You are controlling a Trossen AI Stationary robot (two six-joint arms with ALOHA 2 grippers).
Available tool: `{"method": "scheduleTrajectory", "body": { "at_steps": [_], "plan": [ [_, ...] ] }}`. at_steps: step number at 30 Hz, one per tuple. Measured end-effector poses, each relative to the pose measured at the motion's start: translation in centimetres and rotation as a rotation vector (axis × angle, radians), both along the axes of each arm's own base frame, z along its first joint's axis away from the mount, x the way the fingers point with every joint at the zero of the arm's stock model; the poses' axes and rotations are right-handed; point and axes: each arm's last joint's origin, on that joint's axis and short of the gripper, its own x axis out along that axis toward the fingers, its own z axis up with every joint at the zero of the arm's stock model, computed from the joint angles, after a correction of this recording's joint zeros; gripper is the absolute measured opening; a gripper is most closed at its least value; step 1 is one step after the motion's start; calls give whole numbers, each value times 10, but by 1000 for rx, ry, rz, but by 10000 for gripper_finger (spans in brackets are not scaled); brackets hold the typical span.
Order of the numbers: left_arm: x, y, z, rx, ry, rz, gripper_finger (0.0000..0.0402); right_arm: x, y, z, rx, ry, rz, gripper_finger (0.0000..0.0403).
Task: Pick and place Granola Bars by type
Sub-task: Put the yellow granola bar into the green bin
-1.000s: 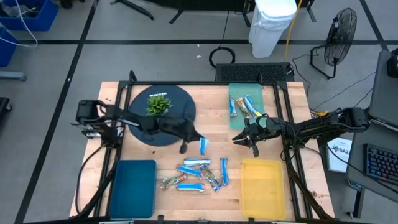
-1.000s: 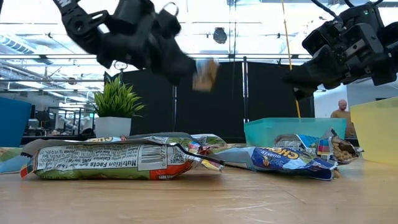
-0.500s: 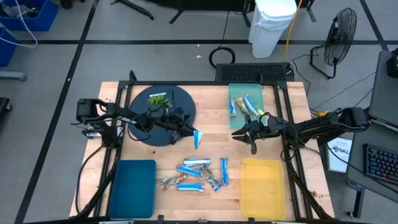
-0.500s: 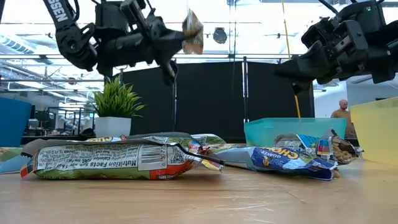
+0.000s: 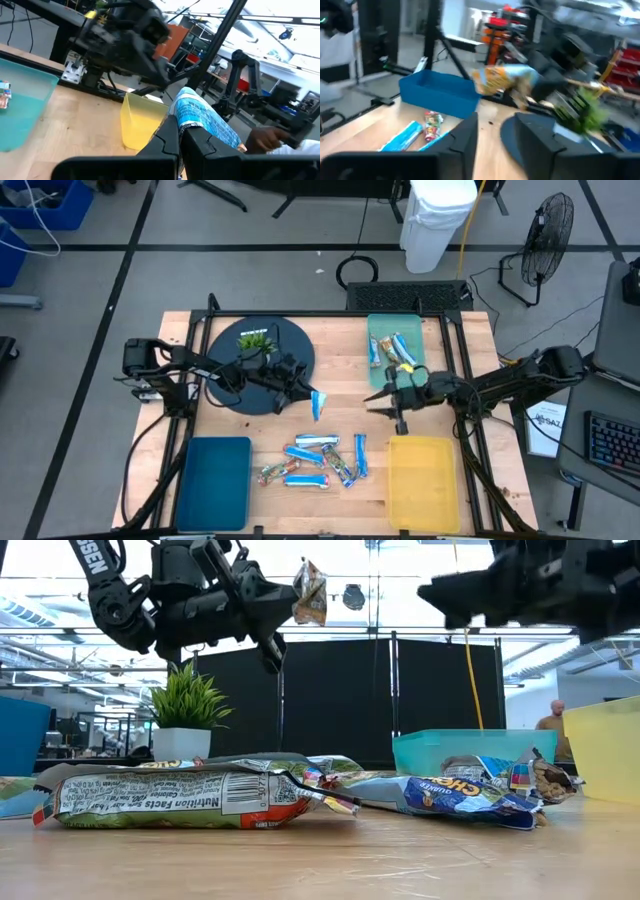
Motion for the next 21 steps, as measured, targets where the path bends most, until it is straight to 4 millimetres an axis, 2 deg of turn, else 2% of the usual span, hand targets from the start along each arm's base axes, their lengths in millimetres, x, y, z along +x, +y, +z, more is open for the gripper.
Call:
{"method": "scheduleTrajectory", "body": {
  "at_steps": [2,6,9,14,21],
  "plan": [
    [0,0,0,-1,0,1,5,13,7,4,-46,15,-2,156],
    [0,0,0,-1,2,1,5,43,17,6,-188,75,-130,221],
    [0,0,0,-1,2,1,5,64,25,3,-335,100,-212,248],
    [0,1,-1,-3,16,8,5,87,32,4,-536,118,-333,252],
    [1,3,-6,1,63,51,5,91,38,13,-646,81,-411,231]
  ]
}}
